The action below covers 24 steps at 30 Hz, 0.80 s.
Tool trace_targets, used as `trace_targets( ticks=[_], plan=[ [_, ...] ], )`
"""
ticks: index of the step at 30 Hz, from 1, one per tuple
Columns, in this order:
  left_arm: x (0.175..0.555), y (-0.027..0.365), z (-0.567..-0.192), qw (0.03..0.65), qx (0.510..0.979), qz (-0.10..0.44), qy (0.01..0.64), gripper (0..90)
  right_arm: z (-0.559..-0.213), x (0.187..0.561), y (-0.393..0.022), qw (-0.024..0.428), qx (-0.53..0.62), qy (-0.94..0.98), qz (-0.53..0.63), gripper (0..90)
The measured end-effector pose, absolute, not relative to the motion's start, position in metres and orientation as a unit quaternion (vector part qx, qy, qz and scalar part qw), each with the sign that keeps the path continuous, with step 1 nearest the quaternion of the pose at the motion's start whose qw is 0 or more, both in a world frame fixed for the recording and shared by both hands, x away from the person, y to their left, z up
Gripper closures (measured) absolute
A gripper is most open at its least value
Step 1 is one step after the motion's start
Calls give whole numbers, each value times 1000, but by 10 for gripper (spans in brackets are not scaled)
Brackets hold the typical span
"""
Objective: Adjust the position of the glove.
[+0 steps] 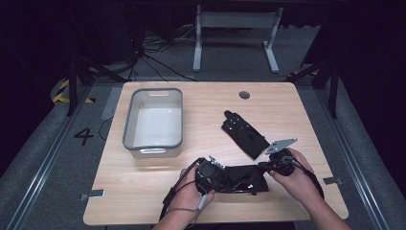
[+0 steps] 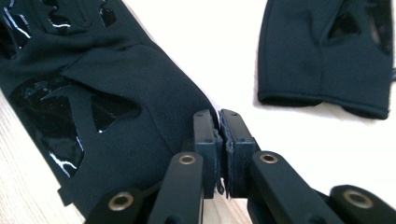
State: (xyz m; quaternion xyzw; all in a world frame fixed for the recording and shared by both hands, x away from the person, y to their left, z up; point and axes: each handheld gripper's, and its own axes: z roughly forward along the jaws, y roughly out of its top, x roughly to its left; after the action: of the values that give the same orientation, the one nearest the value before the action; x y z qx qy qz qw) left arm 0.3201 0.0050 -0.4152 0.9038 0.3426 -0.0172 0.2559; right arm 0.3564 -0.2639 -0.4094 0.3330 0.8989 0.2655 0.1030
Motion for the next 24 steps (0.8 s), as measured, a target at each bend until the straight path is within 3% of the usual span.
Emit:
trace_targets(
  ticks=[6,10,16,24],
  plan=[
    [325,5,-422,249,904,-67,342,778,-418,359,-267,88,347,898,257,854],
    [325,8,-416,244,904,-82,341,597,-415,359,-271,117,340,897,256,806],
    [330,21,-404,264,896,-63,351,590,-407,363,-290,143,357,883,271,768],
    [341,35,-400,272,891,-29,362,557,-403,362,-298,138,367,875,286,722]
  ],
)
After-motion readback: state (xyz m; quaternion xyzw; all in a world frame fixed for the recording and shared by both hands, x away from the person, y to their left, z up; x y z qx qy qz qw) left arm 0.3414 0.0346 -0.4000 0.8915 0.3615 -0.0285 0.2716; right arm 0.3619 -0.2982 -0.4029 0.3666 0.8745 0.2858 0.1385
